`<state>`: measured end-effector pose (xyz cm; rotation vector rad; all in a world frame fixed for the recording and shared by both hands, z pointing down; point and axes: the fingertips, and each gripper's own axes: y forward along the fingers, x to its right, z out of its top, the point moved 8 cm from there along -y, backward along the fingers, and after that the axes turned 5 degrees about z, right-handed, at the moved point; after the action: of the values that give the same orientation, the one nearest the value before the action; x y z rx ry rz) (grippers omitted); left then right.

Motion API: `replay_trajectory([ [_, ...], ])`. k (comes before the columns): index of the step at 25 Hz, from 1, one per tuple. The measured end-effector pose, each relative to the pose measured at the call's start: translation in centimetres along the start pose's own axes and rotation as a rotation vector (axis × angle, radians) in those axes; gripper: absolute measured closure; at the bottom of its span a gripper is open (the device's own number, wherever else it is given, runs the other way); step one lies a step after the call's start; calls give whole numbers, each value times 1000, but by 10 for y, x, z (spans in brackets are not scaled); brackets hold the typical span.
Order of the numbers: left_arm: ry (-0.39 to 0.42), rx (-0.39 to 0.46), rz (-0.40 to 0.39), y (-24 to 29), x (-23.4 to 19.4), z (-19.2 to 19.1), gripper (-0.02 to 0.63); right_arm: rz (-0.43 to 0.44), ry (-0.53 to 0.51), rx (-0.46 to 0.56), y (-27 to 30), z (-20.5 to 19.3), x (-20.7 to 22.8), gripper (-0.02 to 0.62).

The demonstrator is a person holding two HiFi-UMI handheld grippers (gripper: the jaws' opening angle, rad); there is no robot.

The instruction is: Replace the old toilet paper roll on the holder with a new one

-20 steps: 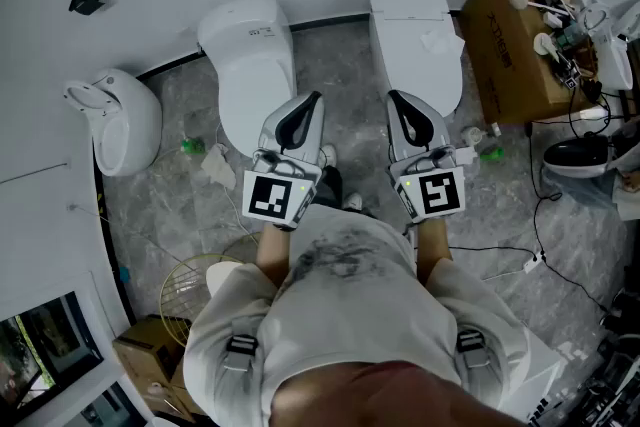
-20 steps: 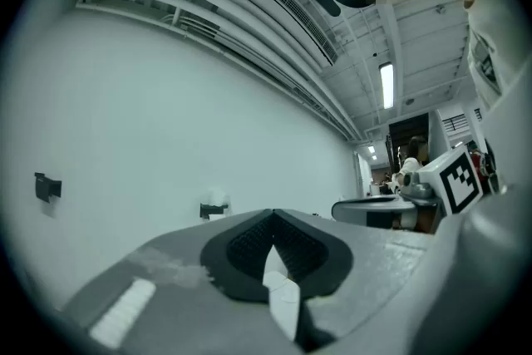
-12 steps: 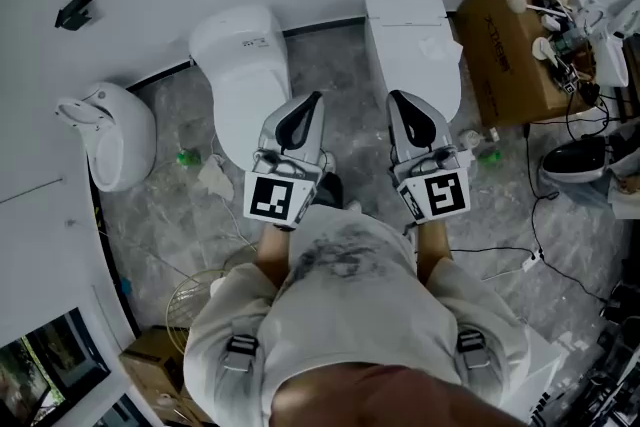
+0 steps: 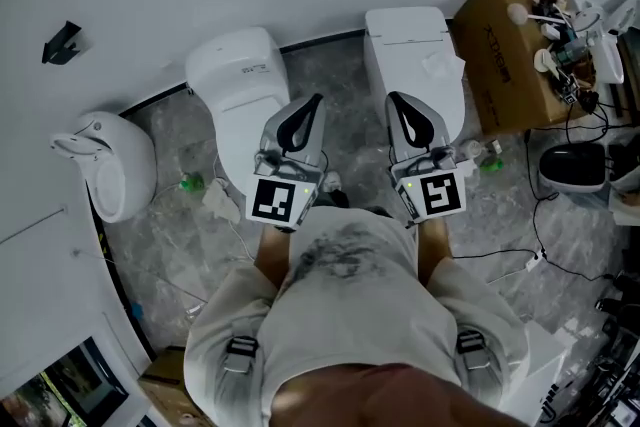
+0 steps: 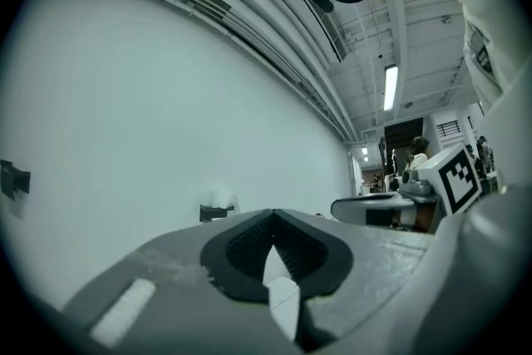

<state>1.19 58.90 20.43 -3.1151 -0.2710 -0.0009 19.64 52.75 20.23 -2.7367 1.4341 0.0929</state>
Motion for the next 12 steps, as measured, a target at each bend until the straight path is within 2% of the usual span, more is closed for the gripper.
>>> replay_trajectory([
  [6,-41,-2,-8,40,-30,-2,601,3,23,-12,40,-6,17,594],
  [12,-26,-25,-22,86,-44,-10,601,-31,-40,-36,75,-11,48,594],
])
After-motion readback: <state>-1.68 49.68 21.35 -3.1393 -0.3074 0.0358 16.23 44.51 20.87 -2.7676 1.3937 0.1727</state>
